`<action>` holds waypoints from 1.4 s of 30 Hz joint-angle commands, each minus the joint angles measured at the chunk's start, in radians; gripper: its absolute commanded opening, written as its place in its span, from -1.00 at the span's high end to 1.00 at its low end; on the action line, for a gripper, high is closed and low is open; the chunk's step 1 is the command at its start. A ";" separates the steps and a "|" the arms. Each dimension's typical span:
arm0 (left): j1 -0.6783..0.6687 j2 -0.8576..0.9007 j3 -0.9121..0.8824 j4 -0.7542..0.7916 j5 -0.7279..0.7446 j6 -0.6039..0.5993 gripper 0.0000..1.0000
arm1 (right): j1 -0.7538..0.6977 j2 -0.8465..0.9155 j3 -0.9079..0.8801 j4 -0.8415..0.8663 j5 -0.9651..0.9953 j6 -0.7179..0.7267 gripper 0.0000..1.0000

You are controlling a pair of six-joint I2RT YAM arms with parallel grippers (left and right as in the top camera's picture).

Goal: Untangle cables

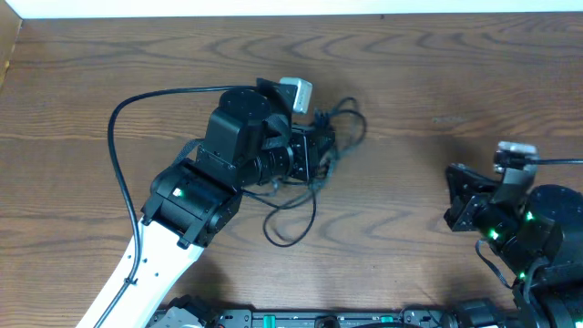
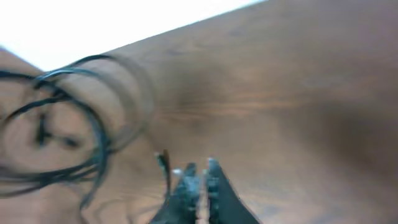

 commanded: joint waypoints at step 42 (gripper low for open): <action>-0.013 -0.006 0.023 0.187 0.545 0.130 0.85 | 0.002 0.142 0.002 0.201 -0.600 -0.674 0.01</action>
